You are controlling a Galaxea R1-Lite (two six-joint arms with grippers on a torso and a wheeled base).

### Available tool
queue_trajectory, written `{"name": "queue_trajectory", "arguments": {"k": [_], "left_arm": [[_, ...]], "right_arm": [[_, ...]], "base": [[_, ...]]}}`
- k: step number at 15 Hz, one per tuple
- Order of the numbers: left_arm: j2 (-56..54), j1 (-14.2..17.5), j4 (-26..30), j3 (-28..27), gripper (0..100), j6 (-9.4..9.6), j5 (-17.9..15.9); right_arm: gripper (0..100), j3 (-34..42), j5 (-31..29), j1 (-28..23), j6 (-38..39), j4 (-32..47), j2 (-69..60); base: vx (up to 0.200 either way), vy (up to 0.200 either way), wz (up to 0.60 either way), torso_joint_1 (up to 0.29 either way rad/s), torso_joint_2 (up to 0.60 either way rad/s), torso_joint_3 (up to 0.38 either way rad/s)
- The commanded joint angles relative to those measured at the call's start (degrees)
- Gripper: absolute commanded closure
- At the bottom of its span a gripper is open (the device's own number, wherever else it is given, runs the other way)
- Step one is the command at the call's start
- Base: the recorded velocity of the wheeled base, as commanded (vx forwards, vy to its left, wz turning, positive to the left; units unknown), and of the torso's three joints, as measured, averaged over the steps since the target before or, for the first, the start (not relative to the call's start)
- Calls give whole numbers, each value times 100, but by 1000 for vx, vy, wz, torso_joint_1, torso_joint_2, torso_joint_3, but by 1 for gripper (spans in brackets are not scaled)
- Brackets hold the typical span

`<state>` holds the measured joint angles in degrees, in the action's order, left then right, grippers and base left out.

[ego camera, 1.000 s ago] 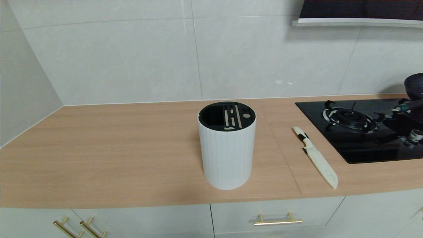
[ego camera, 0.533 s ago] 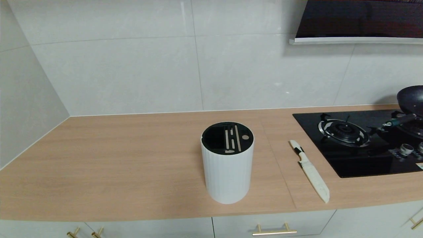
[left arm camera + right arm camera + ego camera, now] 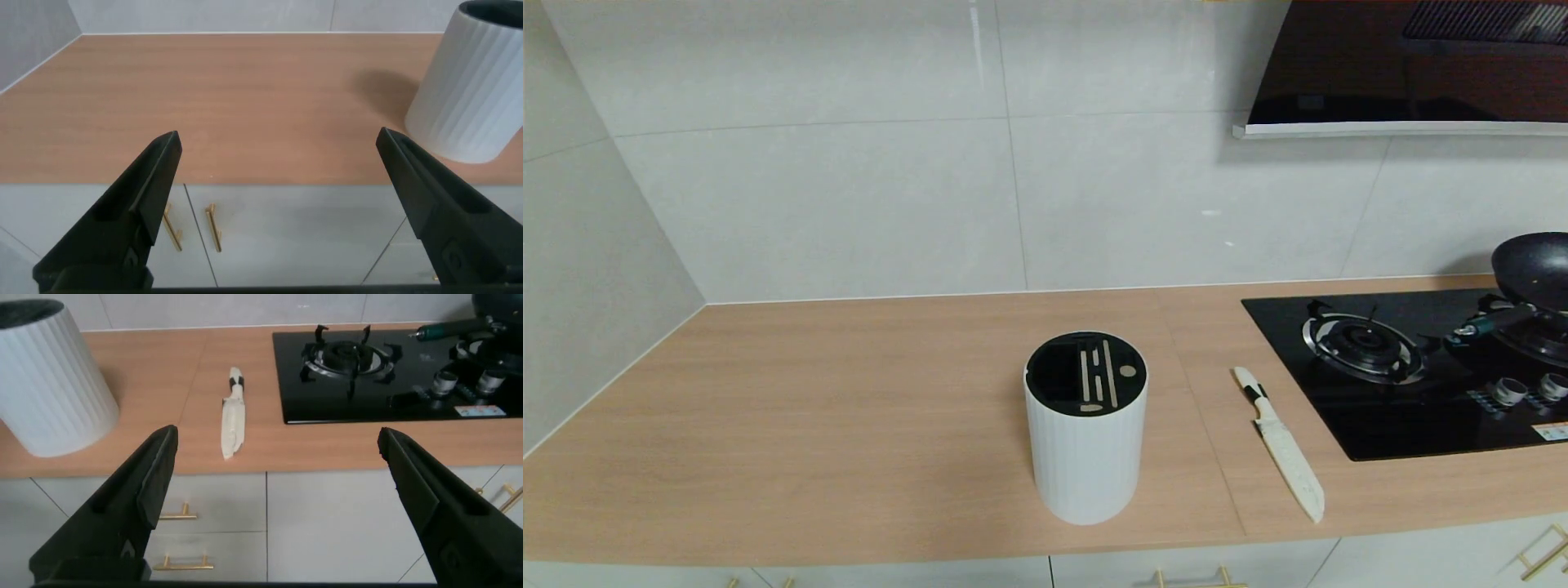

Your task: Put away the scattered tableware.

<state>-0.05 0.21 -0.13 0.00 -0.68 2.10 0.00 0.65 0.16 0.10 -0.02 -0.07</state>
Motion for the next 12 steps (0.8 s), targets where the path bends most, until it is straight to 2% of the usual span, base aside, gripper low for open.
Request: {"name": "queue_trajectory", "arguments": {"k": [1, 9, 10, 11, 12], "left_arm": [[5, 6, -4, 0, 0, -2, 1], [5, 6, -4, 0, 0, -2, 1], [5, -3, -4, 0, 0, -2, 1], [5, -3, -4, 0, 0, -2, 1], [5, -3, -4, 0, 0, -2, 1]], "right_arm": [[0, 0, -3, 2, -1, -6, 7], [0, -9, -56, 2, -133, -15, 7], [0, -237, -47, 2, -106, -42, 34], [0, -976, -47, 28, -1, 20, 315], [0, -1327, -29, 46, 25, 73, 754]], "base": [[0, 0, 0, 0, 0, 0], [0, 0, 0, 0, 0, 0], [0, 0, 0, 0, 0, 0], [0, 0, 0, 0, 0, 0], [0, 0, 0, 0, 0, 0]]}}
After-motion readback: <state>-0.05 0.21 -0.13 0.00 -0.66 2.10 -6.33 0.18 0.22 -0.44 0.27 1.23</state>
